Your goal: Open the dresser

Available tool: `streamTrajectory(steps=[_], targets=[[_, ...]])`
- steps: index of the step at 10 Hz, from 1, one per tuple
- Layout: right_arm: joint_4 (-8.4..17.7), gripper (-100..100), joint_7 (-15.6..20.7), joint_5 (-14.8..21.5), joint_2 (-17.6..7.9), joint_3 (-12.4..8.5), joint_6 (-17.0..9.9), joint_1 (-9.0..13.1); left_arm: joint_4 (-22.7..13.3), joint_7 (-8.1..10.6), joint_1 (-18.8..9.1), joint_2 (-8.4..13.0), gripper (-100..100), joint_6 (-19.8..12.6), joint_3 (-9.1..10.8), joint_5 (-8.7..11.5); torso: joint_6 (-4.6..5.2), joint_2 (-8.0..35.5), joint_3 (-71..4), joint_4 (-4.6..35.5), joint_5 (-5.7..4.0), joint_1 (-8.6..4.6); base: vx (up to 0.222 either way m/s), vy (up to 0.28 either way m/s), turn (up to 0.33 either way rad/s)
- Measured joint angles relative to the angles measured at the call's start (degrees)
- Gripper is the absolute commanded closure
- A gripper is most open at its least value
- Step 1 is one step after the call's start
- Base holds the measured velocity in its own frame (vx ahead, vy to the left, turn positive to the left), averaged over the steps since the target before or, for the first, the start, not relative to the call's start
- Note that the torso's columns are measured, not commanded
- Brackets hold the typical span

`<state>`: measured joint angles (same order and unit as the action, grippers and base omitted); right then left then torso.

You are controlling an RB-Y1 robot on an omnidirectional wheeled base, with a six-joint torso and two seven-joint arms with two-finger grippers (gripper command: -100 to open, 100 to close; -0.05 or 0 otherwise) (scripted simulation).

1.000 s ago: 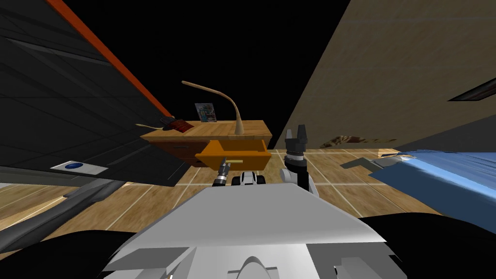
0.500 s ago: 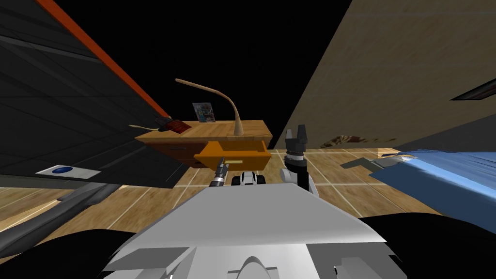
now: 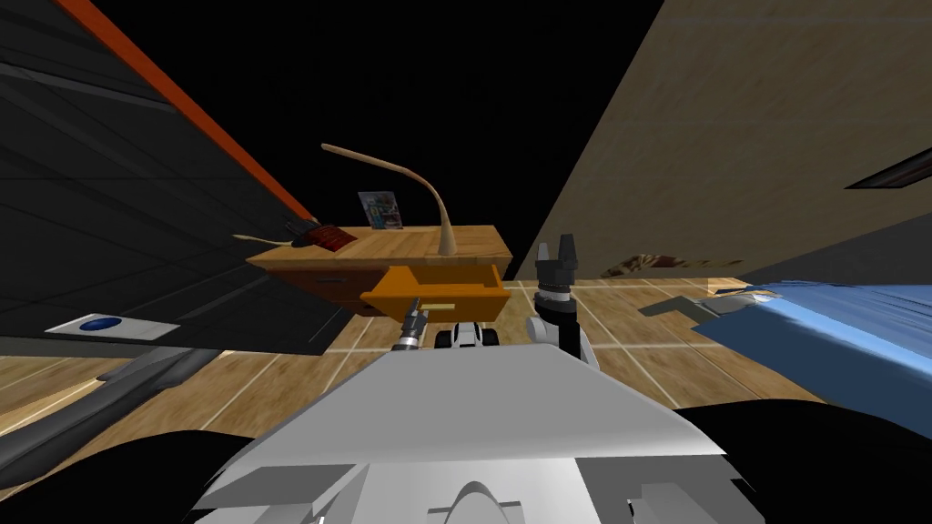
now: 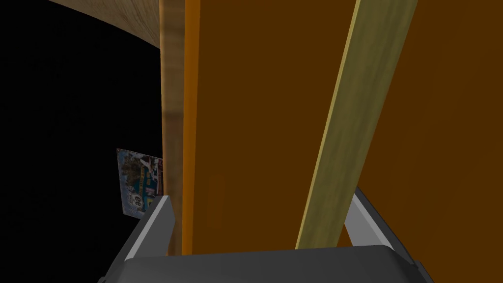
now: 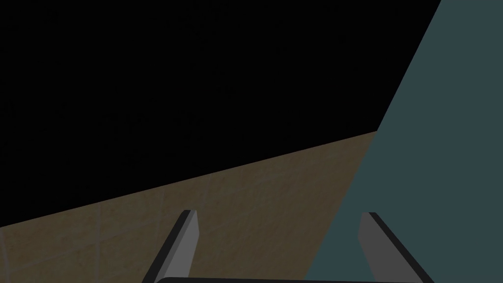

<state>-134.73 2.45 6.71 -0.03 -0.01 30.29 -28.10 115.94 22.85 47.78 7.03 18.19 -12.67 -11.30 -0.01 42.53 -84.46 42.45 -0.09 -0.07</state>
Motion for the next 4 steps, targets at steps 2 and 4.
streamTrajectory(steps=[2,4], targets=[[0.0,0,0.0,0.0,0.0,0.0,0.0,0.0,-0.1,-0.01,0.1,0.0,0,-0.1,0.01,0.0,0.01,-0.2,-0.1,-0.1,0.05,0.03,0.0,0.0,0.0],[0.0,0,0.0,0.0,0.0,0.0,0.0,0.0,-0.2,-0.02,0.1,0.0,0,-0.2,0.01,0.0,0.01,-0.2,-0.1,-0.1,0.07,0.05,0.0,0.0,0.0]])
